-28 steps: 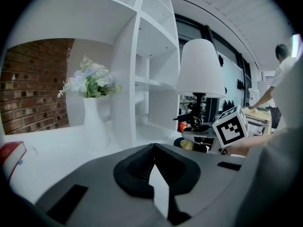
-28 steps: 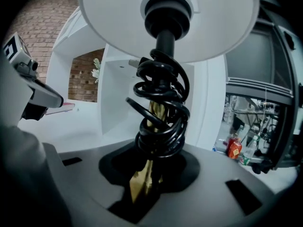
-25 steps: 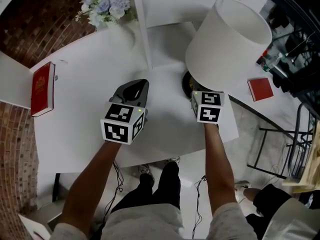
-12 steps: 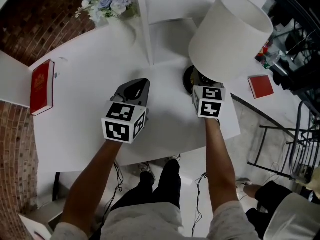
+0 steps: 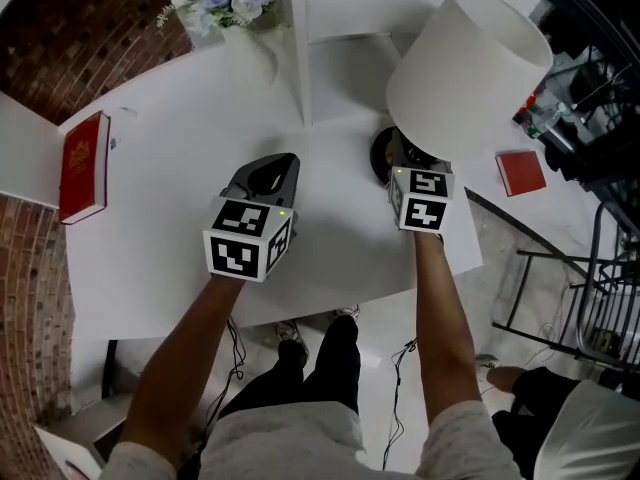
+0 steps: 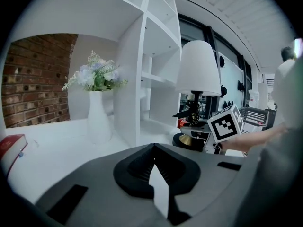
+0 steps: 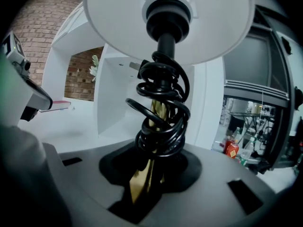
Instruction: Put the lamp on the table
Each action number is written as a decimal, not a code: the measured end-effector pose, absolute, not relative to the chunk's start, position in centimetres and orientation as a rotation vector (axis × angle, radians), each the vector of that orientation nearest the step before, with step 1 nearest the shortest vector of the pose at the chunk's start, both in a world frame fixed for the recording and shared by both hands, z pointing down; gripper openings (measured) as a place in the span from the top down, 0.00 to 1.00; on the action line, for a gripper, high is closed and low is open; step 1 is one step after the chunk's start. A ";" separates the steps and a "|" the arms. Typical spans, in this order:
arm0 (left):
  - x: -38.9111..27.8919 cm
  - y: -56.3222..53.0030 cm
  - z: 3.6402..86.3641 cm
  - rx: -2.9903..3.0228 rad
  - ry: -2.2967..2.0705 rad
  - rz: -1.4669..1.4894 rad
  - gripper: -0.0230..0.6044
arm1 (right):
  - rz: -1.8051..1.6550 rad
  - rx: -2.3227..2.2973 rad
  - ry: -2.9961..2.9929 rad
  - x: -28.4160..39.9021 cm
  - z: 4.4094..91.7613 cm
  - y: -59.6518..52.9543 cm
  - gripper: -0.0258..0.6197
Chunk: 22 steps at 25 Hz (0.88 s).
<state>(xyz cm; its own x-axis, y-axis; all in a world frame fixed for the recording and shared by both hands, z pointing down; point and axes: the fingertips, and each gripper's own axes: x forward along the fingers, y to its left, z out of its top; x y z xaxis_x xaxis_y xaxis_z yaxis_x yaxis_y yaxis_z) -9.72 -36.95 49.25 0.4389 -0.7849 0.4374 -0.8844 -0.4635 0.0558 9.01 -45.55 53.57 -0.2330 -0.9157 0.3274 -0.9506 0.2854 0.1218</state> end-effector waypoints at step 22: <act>-9.8 -36.3 49.5 2.415 -1.425 0.529 0.97 | 0.239 1.621 -2.262 9.0 53.7 -45.5 0.79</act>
